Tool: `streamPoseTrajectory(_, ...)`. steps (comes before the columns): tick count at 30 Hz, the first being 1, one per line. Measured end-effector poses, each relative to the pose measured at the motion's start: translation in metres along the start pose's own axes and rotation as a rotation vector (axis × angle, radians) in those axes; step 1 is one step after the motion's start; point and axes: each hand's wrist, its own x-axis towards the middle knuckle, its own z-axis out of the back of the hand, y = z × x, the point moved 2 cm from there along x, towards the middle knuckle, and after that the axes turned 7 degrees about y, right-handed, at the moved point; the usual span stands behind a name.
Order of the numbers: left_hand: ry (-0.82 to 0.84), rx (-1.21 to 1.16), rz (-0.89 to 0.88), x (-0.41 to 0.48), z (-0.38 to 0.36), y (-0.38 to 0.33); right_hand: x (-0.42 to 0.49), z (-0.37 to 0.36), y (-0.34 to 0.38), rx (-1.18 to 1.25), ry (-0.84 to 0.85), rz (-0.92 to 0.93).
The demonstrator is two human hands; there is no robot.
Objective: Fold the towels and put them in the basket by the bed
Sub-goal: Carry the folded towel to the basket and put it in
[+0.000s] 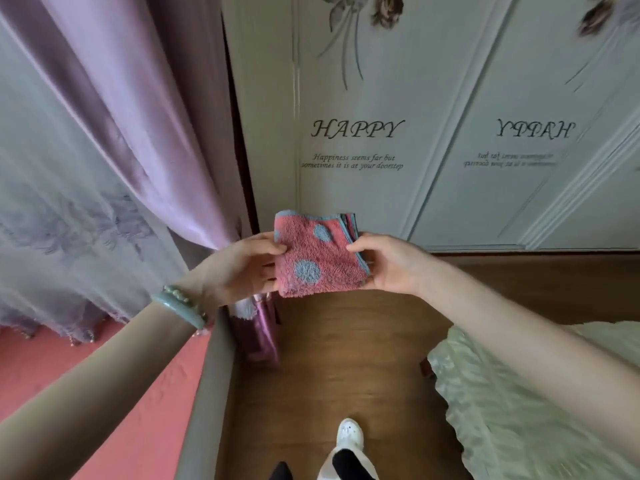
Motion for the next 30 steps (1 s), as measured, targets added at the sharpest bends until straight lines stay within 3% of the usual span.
streamPoseTrajectory(9, 0.151, 0.005, 0.038, 0.168, -0.064, -0.044, -0.013, 0.139, 0.083, 0.05, -0.133, 0.099)
streamPoseTrajectory(22, 0.324, 0.071, 0.187, 0.373, -0.129, -0.076, -0.014, 0.301, 0.136, 0.251, -0.378, 0.171)
streamPoseTrajectory(30, 0.436, 0.141, 0.283, 0.526, -0.157, -0.121, 0.012, 0.394, 0.189, 0.345, -0.532, 0.332)
